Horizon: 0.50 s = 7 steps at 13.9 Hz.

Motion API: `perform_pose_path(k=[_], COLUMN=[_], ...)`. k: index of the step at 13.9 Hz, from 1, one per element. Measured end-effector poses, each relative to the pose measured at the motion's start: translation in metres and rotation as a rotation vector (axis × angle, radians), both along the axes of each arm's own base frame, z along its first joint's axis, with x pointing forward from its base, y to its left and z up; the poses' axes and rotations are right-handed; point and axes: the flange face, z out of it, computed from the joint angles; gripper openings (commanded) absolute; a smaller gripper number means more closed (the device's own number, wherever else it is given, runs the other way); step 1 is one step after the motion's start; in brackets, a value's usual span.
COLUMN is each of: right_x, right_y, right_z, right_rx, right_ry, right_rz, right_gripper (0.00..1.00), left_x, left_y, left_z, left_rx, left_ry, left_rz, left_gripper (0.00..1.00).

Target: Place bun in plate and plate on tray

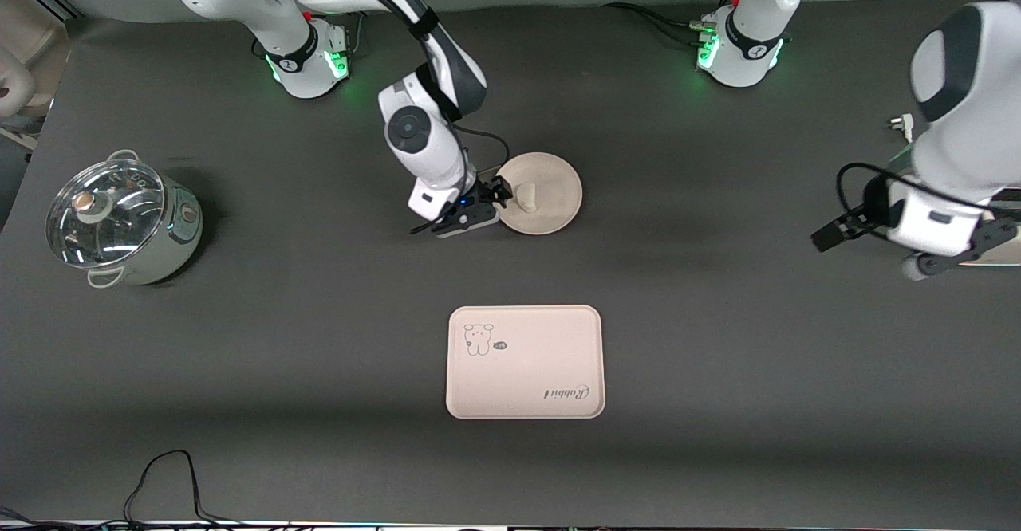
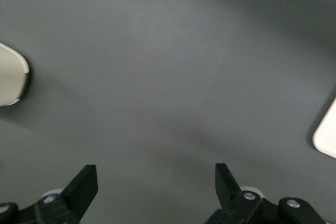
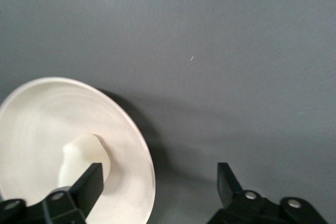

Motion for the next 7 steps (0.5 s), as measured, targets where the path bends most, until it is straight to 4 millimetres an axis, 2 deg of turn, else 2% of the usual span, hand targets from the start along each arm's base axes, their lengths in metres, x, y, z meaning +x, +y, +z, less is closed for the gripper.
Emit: perform_pose_path(k=[3, 4, 5, 7], right_x=[-0.009, -0.010, -0.011, -0.014], right_y=[0.004, 0.004, 0.005, 0.008], right_z=[-0.021, -0.023, -0.025, -0.025], right_rx=[-0.026, -0.030, -0.032, -0.035], right_ry=[0.007, 0.009, 0.011, 0.018], right_rz=[0.014, 0.017, 0.015, -0.016], right_gripper=[0.68, 0.56, 0.40, 0.00], left_x=[-0.027, -0.033, -0.038, -0.045], left_y=[0.004, 0.009, 0.014, 0.018], left_z=[0.002, 0.004, 0.009, 0.026], left_rx=[0.004, 0.004, 0.004, 0.004], left_ry=[0.009, 0.009, 0.010, 0.028], left_rz=[-0.030, -0.051, -0.075, -0.103], left_gripper=[1.00, 1.00, 1.00, 1.00])
